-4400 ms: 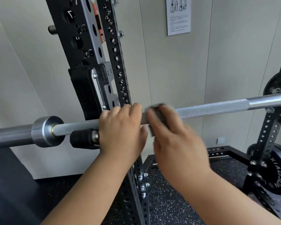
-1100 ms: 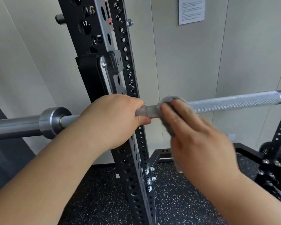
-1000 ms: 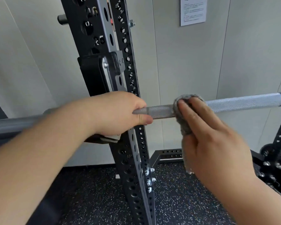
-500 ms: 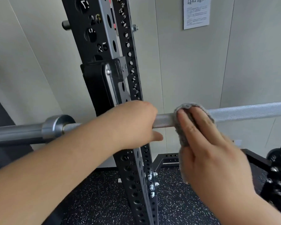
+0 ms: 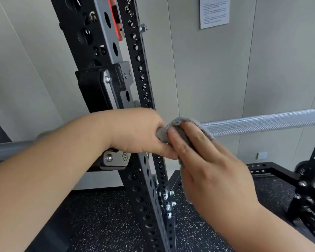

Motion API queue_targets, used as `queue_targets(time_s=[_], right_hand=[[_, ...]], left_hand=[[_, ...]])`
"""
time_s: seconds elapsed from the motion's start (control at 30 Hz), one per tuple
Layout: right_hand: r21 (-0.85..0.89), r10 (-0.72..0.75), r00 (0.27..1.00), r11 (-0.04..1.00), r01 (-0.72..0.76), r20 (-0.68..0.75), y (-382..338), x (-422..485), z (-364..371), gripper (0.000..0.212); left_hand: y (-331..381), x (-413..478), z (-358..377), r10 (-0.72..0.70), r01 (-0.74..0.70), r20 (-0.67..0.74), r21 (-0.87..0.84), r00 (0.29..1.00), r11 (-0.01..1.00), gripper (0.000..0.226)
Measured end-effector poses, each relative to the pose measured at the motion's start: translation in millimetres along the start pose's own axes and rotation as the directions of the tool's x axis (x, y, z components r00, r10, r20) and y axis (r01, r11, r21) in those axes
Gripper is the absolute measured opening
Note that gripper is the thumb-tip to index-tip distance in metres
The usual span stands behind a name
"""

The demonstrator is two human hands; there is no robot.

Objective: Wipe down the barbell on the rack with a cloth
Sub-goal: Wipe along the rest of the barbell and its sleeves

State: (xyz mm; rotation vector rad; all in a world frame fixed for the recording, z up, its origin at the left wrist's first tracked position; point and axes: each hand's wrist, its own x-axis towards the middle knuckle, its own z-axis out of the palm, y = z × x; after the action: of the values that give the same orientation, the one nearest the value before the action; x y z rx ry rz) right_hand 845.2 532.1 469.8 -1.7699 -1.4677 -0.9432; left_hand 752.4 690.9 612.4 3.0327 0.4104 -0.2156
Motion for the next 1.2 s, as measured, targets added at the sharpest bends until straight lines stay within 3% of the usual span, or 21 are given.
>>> queue_targets(time_s=[0.2, 0.33, 0.43, 0.5, 0.57, 0.7, 0.83, 1.03, 1.2], right_hand=[[-0.018, 0.161, 0.966, 0.986, -0.168, -0.201, 23, -14, -24, 0.053], [-0.004, 0.08, 0.988, 0.997, -0.081, -0.135, 0, -8, -7, 0.056], [-0.045, 0.017, 0.997, 0.999, -0.021, -0.082, 5, -4, -9, 0.065], [-0.058, 0.072, 0.992, 0.995, -0.078, -0.099, 20, -8, -20, 0.064], [-0.027, 0.161, 0.973, 0.985, -0.168, -0.166, 29, -14, -29, 0.053], [0.005, 0.159, 0.977, 0.987, -0.16, -0.139, 12, -10, -20, 0.057], [-0.008, 0.064, 0.994, 0.998, -0.065, -0.086, 20, -6, -21, 0.059], [0.059, 0.222, 0.954, 0.975, -0.215, -0.2, 30, -10, -25, 0.059], [0.126, 0.176, 0.977, 0.979, -0.161, -0.12, 26, 1, -29, 0.048]], left_hand=[[5, -10, 7, -0.042, 0.04, -0.062, -0.034, 0.997, 0.999, 0.082], [8, -8, 7, -0.019, 0.02, -0.077, 0.019, 0.997, 1.0, 0.079], [14, -18, 13, -0.115, 0.136, -0.166, 0.117, 0.979, 0.984, 0.083], [25, -24, 32, -0.173, 0.264, -0.354, 0.226, 0.919, 0.938, 0.079], [37, -22, 55, -0.153, 0.351, -0.576, 0.249, 0.803, 0.903, 0.082], [35, -4, 75, -0.151, 0.42, -0.778, 0.157, 0.61, 0.894, 0.085], [26, 0, 75, -0.093, 0.396, -0.799, 0.19, 0.594, 0.898, 0.084], [35, 0, 58, -0.176, 0.429, -0.744, 0.161, 0.645, 0.889, 0.095], [36, -3, 70, -0.154, 0.414, -0.81, 0.117, 0.566, 0.903, 0.075]])
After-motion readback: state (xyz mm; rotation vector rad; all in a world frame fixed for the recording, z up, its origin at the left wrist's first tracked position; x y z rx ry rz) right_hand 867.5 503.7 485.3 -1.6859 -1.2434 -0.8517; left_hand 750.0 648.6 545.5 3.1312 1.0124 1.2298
